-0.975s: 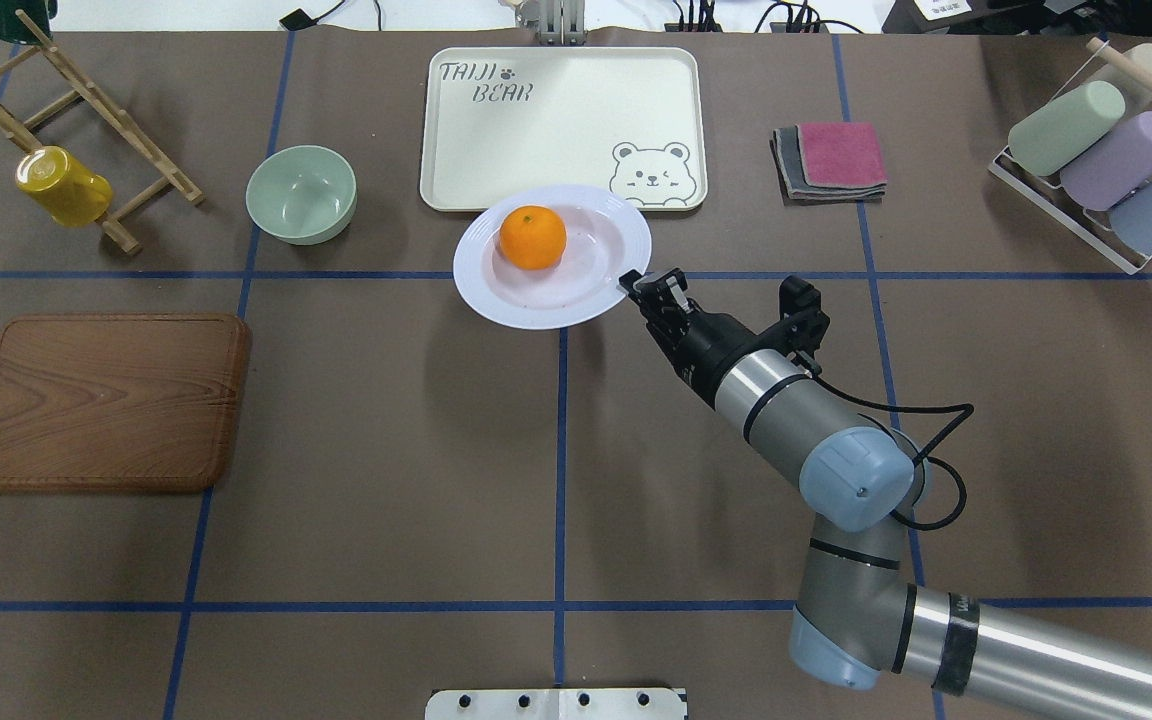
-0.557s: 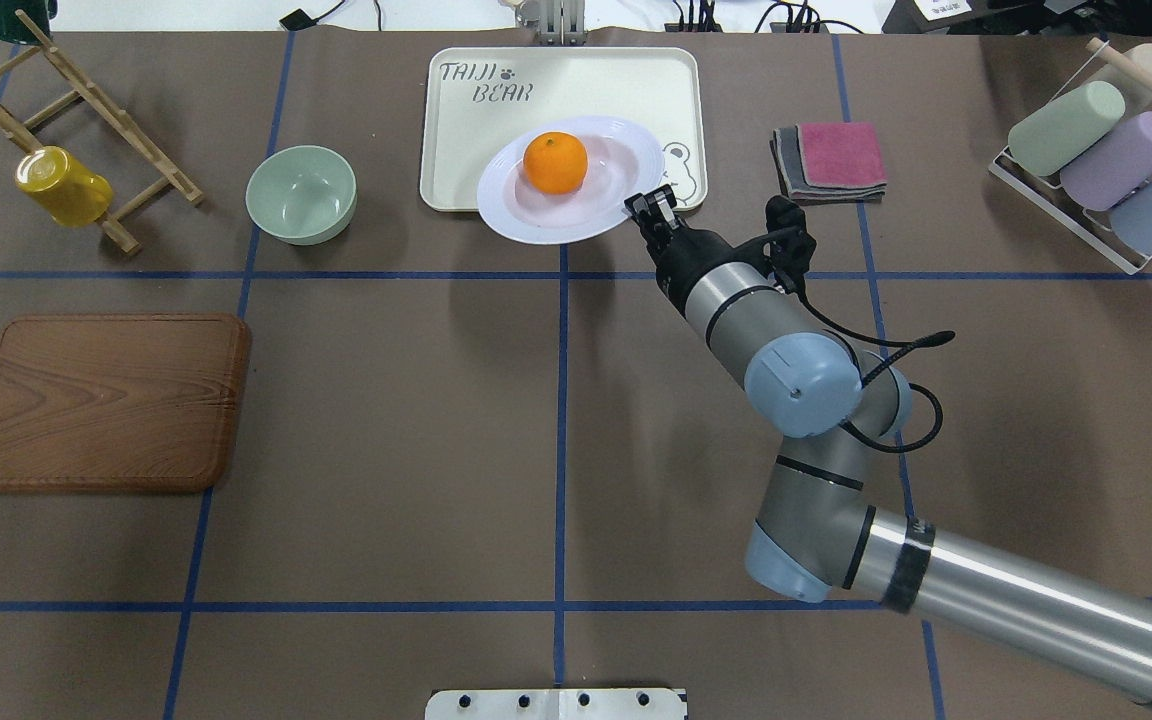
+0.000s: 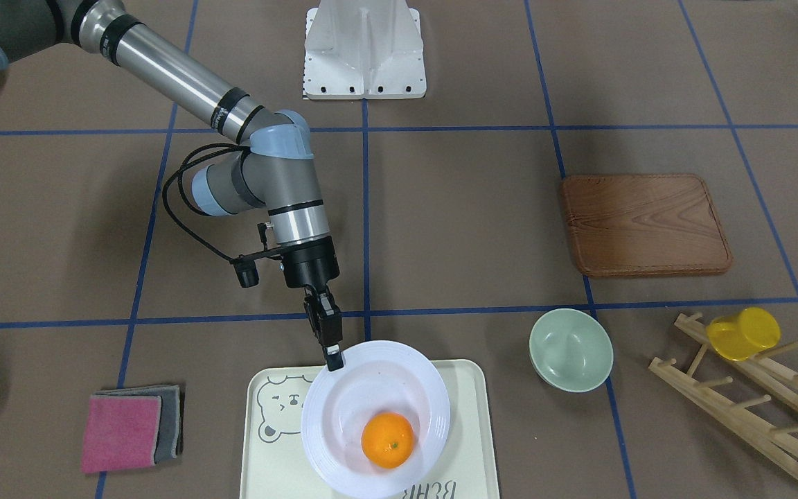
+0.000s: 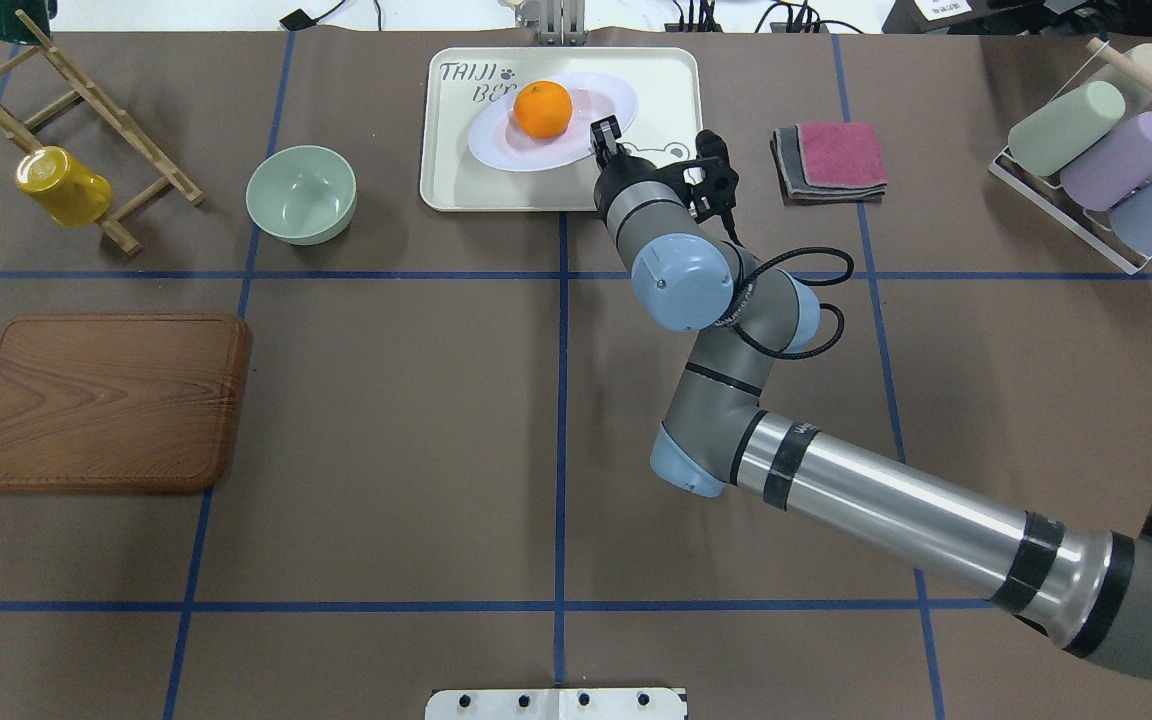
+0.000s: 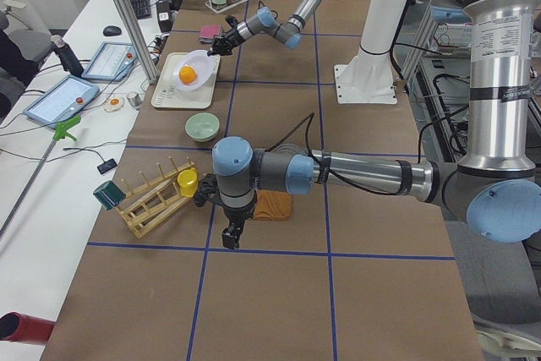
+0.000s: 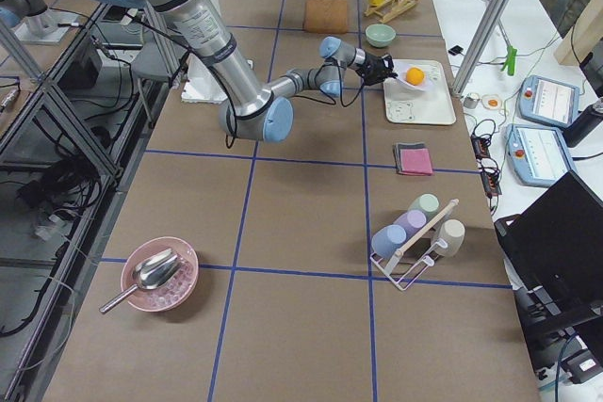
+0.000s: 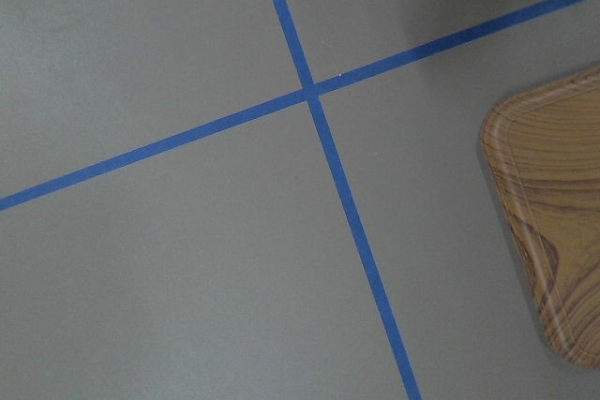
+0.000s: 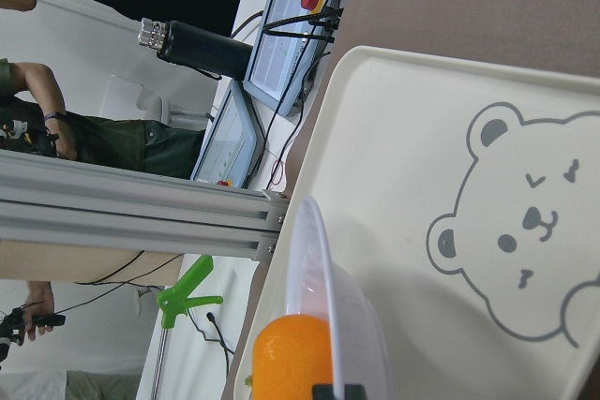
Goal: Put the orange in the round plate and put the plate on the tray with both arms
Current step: 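Slide the plate with the orange onto the cream bear tray with the right gripper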
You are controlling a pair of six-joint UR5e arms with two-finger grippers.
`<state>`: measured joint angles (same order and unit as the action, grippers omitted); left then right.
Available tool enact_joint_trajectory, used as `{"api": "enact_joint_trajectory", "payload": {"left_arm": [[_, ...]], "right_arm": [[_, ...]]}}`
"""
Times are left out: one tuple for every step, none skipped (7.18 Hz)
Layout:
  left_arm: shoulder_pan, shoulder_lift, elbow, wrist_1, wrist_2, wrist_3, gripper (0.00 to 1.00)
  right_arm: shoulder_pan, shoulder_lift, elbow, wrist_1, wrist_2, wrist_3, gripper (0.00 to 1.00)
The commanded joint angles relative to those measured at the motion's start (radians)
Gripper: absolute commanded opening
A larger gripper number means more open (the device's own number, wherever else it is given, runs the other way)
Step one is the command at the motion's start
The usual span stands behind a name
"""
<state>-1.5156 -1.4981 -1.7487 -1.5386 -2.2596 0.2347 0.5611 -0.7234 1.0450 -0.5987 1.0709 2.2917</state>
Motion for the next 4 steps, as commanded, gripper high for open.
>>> {"api": "enact_joint_trajectory", "payload": {"left_arm": [[0.000, 0.001, -0.006, 0.000, 0.000, -0.001, 0.98], [0.000, 0.001, -0.008, 0.000, 0.000, -0.003, 0.98], [0.000, 0.001, -0.008, 0.000, 0.000, -0.003, 0.98], [0.000, 0.001, -0.008, 0.000, 0.000, -0.003, 0.98]], "right_arm": [[0.006, 0.061, -0.086, -0.004, -0.037, 0.058, 0.00], [0.006, 0.041, -0.086, -0.009, -0.035, 0.036, 0.00], [0.003, 0.030, -0.068, -0.010, -0.035, -0.018, 0.67], [-0.003, -0.011, -0.028, -0.010, -0.031, -0.093, 0.97]]}}
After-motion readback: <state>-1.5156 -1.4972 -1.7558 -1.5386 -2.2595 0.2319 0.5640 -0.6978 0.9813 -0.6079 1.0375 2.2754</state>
